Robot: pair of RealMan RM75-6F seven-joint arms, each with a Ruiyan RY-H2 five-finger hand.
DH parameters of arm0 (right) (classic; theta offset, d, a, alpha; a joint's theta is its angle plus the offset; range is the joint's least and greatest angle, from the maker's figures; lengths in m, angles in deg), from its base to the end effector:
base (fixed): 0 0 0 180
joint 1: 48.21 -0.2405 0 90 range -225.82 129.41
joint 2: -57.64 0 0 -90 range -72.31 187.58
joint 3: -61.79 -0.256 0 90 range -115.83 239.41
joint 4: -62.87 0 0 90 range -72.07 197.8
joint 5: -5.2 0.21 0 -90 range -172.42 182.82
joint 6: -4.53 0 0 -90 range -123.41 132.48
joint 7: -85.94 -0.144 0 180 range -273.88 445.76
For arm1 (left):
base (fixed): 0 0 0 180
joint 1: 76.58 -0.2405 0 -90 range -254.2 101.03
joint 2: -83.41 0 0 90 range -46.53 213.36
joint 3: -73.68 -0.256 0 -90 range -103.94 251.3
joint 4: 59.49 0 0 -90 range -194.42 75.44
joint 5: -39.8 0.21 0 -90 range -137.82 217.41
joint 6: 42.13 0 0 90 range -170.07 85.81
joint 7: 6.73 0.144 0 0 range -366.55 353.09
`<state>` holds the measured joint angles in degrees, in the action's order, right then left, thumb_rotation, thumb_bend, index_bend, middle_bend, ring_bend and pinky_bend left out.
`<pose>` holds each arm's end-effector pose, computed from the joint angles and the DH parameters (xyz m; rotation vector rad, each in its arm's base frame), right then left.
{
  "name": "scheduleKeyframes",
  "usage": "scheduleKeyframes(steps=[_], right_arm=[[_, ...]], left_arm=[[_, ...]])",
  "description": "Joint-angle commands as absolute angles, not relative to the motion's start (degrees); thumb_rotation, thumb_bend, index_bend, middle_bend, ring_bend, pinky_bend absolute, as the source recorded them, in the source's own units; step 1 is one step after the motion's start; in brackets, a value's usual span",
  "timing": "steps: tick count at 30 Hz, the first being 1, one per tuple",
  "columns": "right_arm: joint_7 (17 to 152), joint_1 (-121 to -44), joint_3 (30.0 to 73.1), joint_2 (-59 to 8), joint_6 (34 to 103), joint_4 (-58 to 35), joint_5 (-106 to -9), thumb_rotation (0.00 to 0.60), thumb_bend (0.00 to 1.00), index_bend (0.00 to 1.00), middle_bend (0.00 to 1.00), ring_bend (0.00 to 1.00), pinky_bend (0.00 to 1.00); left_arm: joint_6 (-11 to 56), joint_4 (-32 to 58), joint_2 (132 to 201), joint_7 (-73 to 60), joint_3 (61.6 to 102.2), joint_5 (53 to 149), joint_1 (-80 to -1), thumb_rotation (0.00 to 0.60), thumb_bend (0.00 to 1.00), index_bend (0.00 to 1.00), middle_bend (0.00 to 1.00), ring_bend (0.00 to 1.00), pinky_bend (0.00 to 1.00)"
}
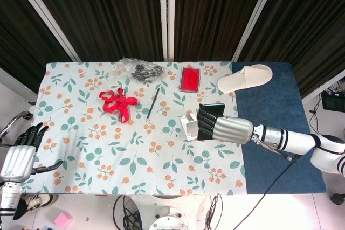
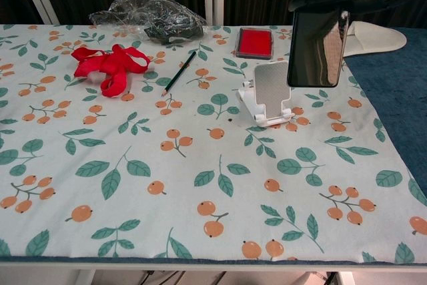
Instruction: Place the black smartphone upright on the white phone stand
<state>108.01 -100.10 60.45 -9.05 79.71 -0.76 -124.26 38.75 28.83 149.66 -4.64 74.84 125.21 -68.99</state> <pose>-0.1360 -0.3573 0.1170 2.1460 0.9869 0.7778 -0.3211 0.1905 0.1409 -1.4779 -0.8975 -0.8195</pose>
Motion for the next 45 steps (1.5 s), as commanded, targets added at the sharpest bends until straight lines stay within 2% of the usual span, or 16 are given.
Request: scheduleKeyframes(steps=[1,15,24,45], right_arm=[[109.4,-102.1,60.9,-10.9,79.0,1.7,-125.3,0.6,0.24,0.64,0.44,0.45,0.15],[117.5,-103.7,60.9,-14.6,74.2,0.7,-122.6,0.6,0.24,0.63,0.44,0.45,0.12],[119.9,-103.9,61.8,-16.9,74.3,2.0,-122.1,0.6,0.24,0.63,0.43,0.45,0.07],[121.5,-104.1,64.7,-20.4,74.0,5.6,-121.0,0.6,0.26,0.63,0.39,0.43,0.04]], left_arm=[[38.7,28.7,149.8,-4.7,74.9,125.1,-69.0,0.288,0.03,0.03,0.02,0.03,0.16],[39.5,27.1,150.3,-6.2,74.8,125.1,-69.5,0.291,0.03,0.03,0.02,0.03,0.16],[40.0,25.7,151.0,-7.4,74.6,125.1,-70.1,0.29,0.03,0.03,0.02,0.03,0.16],[40.5,22.2,152.5,-7.9,74.6,124.7,-70.9,0.298,0.03,0.03,0.02,0.03,0.16]])
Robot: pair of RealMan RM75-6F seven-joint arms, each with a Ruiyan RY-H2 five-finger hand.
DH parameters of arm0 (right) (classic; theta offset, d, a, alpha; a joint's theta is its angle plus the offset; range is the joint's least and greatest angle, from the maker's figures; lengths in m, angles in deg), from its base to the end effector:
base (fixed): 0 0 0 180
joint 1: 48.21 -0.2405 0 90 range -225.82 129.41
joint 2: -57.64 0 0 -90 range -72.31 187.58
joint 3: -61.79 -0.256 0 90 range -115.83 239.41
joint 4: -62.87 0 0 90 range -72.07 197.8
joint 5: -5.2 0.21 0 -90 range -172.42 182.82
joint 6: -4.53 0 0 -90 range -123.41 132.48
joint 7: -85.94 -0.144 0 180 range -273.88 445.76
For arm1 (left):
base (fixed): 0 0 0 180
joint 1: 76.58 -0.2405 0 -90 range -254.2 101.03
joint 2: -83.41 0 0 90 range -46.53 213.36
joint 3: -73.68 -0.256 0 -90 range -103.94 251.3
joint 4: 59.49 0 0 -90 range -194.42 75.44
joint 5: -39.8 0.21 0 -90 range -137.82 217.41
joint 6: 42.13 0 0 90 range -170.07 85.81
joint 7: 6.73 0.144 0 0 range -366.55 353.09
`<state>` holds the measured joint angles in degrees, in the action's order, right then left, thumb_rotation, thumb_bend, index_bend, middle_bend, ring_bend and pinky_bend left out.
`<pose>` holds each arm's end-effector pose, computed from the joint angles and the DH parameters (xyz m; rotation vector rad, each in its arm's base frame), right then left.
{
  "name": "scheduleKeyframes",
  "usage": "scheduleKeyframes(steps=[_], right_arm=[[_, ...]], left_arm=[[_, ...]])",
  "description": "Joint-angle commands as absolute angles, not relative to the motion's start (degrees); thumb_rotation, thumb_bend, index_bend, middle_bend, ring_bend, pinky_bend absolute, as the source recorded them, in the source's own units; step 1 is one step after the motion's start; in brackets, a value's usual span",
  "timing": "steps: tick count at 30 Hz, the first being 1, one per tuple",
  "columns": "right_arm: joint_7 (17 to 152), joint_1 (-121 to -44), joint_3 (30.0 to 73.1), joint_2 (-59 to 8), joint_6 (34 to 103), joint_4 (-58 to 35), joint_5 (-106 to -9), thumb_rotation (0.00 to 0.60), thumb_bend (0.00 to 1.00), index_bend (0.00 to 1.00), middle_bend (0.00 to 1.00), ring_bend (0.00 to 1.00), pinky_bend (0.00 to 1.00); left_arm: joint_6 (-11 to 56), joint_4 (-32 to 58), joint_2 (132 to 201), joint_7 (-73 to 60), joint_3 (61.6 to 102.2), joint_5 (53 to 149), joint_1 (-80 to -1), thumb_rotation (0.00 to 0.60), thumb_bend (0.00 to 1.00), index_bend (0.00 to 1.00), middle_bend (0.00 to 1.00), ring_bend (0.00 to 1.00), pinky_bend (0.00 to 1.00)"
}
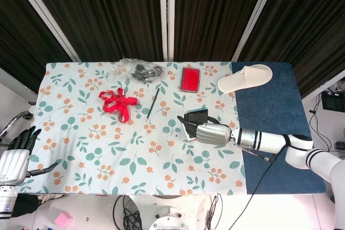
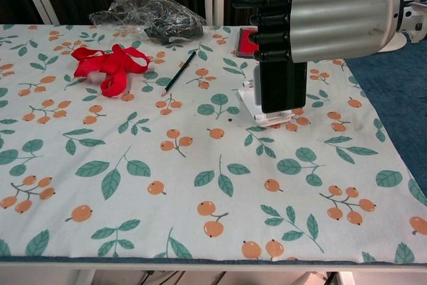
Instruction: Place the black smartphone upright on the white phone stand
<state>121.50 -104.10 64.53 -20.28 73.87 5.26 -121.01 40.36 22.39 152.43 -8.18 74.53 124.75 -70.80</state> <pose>-0.1321 -0.3662 0.0474 2.0915 1.1828 0.6432 -0.3440 0.1811 0.1403 -1.4306 -0.9021 -0.8043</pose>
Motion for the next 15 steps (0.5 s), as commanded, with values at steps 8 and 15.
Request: scheduleKeyframes(steps=[8,15], right_arm=[[120.4,-104.5,65.7,-22.1,75.7,8.3,-121.2,0.6,0.26,0.62,0.36,0.39,0.0],[119.2,-105.0,66.2,-24.0,77.1,11.4,-121.0,0.6,0.27,0.61,0.34,0.37,0.0]], left_arm=[[40.6,21.8,152.7,-7.2,74.7,124.5,-71.1,0.298,0.03,0.03,0.02,0.03,0.16],[40.2,21.4,153.0,-7.3,74.9,124.1,-71.0,0.297,0.03,0.03,0.02,0.03,0.16]])
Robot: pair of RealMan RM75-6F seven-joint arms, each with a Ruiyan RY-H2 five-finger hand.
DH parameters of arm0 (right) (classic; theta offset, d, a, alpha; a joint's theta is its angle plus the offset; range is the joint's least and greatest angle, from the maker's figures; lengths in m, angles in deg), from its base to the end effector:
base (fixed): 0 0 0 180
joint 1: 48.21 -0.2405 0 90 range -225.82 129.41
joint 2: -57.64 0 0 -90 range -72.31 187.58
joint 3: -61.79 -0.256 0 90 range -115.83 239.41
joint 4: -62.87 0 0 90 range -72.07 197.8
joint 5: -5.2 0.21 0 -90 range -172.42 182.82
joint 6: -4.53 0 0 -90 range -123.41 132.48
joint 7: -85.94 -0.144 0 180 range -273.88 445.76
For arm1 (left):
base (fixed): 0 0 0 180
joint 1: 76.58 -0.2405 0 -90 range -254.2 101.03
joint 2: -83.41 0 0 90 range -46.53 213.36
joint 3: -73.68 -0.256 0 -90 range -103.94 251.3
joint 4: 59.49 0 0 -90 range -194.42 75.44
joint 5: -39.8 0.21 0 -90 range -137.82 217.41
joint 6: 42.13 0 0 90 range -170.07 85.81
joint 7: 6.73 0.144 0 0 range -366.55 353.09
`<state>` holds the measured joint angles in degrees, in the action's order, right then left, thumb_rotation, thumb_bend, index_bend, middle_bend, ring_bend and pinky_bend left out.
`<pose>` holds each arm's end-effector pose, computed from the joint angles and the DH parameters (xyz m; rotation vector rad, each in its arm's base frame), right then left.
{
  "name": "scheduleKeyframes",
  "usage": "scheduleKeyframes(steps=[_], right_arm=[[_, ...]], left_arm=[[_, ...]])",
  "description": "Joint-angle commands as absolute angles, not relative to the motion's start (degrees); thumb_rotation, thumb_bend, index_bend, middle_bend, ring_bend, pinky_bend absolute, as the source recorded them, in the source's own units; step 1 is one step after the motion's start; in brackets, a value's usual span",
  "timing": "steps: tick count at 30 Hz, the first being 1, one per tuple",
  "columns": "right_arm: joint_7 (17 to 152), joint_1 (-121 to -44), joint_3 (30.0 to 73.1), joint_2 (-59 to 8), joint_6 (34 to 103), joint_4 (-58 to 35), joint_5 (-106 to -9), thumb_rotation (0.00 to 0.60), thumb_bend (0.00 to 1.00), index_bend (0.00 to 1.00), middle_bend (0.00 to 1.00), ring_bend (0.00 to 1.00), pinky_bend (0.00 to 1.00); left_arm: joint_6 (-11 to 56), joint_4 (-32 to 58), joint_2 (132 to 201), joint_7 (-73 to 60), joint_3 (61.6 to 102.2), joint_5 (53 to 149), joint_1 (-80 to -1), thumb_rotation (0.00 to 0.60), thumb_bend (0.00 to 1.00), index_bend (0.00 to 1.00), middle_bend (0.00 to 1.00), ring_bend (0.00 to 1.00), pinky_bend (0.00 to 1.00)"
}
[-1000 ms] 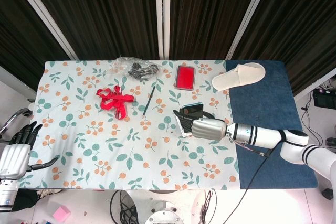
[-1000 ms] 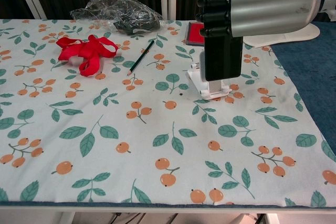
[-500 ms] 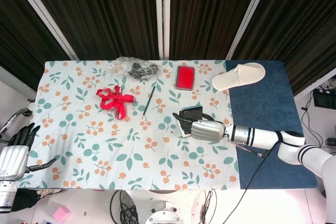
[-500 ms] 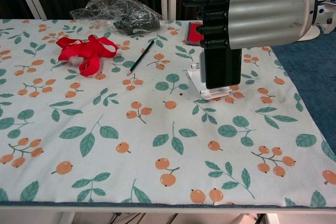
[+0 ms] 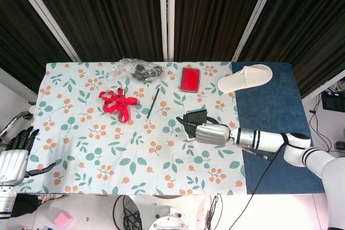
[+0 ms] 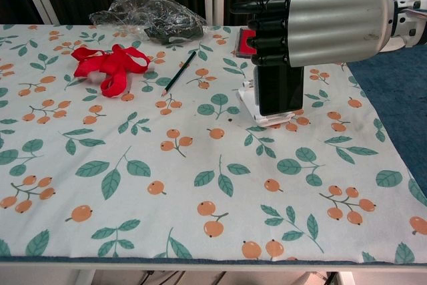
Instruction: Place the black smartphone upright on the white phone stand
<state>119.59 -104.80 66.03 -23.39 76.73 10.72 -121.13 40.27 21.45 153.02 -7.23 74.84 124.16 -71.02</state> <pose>-0.1348 -0.3707 0.0400 2.0924 1.2006 0.6663 -0.3479 0.1811 0.1399 -1.4230 -0.8885 -0.7824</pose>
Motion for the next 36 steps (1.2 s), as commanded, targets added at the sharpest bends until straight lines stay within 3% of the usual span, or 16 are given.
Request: scheduleKeyframes(steps=[1,36], right_arm=[[119.1,-105.0,66.3,-24.2,77.3,11.7,-120.9,0.6,0.27,0.61,0.34,0.36,0.0],[118.8,-105.5,68.8,-26.2,79.2,14.8,-119.0,0.6,0.28,0.61,0.31,0.33,0.0]], left_arm=[[40.2,21.4,153.0,-7.3,74.9,124.1,-71.0,0.299,0.03,0.03,0.02,0.03,0.16],[39.6,20.1,153.4,-7.3,74.9,124.0,-71.0,0.298,0.03,0.03,0.02,0.03,0.16]])
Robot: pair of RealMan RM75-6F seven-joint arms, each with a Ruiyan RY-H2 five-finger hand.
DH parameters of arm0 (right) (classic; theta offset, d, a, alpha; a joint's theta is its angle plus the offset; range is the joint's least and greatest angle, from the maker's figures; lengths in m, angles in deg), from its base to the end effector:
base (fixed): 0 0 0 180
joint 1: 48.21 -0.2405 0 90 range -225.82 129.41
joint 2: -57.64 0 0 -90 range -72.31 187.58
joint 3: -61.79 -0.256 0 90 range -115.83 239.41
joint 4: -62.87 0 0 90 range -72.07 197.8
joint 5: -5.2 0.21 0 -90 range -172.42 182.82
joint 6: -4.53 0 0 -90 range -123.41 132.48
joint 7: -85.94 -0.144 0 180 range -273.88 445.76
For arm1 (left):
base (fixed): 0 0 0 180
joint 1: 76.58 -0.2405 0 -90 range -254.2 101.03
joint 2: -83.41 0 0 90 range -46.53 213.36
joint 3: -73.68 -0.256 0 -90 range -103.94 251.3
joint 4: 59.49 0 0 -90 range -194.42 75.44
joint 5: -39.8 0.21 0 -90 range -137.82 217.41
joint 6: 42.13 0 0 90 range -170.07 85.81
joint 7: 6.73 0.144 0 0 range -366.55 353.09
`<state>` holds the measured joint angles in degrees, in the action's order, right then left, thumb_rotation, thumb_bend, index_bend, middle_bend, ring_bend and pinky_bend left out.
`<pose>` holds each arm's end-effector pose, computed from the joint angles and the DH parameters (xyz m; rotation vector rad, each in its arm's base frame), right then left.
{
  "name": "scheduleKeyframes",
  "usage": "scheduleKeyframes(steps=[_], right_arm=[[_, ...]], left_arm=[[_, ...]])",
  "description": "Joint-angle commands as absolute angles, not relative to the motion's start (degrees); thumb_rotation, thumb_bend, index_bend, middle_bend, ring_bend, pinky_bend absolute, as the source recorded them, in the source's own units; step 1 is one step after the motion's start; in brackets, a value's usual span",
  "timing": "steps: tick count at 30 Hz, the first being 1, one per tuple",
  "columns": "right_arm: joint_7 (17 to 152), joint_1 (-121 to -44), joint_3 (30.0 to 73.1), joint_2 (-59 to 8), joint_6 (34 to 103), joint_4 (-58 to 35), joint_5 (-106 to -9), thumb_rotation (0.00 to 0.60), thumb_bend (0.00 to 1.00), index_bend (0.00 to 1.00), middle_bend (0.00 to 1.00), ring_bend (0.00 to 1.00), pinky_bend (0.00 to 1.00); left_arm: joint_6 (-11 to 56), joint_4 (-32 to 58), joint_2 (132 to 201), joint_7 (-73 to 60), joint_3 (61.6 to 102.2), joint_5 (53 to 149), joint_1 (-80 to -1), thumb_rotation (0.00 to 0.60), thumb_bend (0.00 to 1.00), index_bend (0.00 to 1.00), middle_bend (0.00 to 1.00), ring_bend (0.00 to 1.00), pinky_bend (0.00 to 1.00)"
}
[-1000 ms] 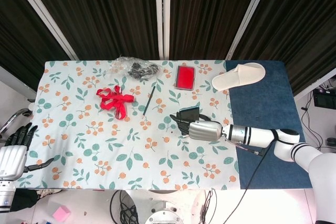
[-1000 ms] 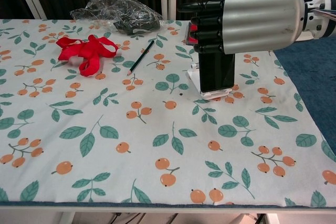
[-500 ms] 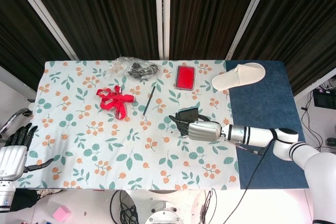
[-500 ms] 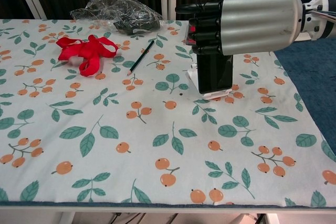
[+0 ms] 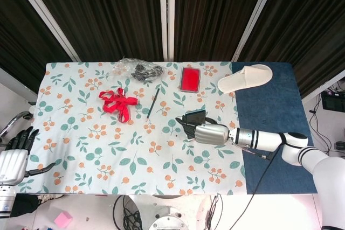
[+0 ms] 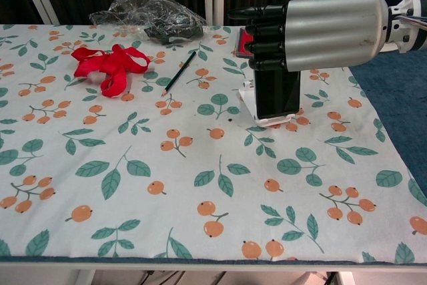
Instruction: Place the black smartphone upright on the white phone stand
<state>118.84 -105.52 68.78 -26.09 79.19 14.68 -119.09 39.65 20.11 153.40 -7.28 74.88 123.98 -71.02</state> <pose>-0.1381 -0.3726 0.0324 2.0955 1.1999 0.6815 -0.3528 0.1815 0.1394 -1.4274 -0.8848 -0.7625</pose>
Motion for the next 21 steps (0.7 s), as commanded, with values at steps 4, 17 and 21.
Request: scheduleKeyframes(steps=[4,17,21], right_arm=[[118.8,-105.5,69.1,-26.6,79.2,15.2,-118.9,0.6,0.28,0.61,0.31,0.32,0.0],[119.5,-105.7,69.7,-26.4,77.7,14.9,-118.1,0.6,0.22,0.42,0.2,0.11,0.0],[120.9,-105.7,69.7,-25.5,75.8,13.1,-117.3,0.6,0.19,0.12,0.06,0.0,0.0]], left_arm=[[39.6,19.9,153.5,-7.4,74.9,123.9,-71.0,0.299,0.03,0.03,0.02,0.03,0.16],[39.5,19.6,153.5,-7.9,74.9,123.8,-71.2,0.299,0.03,0.03,0.02,0.03,0.16],[39.4,19.6,153.4,-8.2,74.9,123.7,-71.2,0.299,0.03,0.03,0.02,0.03,0.16]])
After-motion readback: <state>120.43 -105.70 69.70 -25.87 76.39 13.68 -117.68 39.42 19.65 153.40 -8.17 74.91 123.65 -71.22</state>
